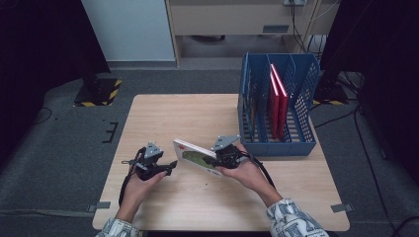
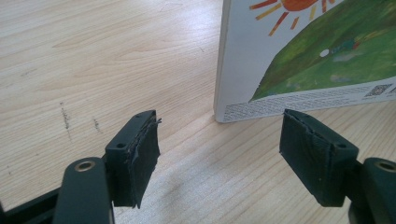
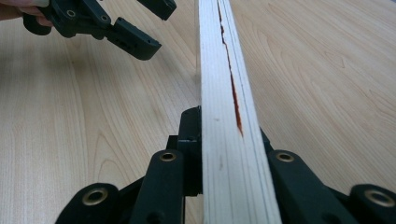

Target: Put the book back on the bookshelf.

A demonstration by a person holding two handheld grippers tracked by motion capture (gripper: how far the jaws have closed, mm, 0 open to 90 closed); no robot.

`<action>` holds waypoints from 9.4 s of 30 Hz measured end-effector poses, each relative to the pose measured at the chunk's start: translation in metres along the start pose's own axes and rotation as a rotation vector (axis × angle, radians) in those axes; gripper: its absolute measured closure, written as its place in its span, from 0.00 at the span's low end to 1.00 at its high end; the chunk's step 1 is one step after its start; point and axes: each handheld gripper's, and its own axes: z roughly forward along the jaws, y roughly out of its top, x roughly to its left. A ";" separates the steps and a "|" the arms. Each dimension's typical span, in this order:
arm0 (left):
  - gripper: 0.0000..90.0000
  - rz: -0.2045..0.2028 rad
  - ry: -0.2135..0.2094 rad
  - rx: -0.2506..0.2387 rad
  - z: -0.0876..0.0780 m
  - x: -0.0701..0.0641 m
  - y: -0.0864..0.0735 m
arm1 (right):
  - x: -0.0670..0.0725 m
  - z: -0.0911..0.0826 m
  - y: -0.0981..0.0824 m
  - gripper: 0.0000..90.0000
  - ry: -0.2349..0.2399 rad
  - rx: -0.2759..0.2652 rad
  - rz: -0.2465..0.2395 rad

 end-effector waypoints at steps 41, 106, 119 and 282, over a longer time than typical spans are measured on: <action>0.17 0.001 0.101 0.073 0.002 0.010 -0.005 | -0.003 -0.008 -0.003 0.84 -0.073 -0.029 0.030; 0.06 -0.089 0.130 0.183 0.011 0.027 -0.017 | 0.004 -0.120 -0.058 0.84 -0.175 -0.113 0.141; 0.05 -0.087 0.132 0.185 0.011 0.027 -0.017 | 0.000 -0.152 -0.056 0.84 -0.195 -0.142 0.180; 0.00 -0.142 0.170 0.145 0.030 0.045 -0.023 | -0.196 -0.220 -0.063 0.84 -0.809 -0.188 0.538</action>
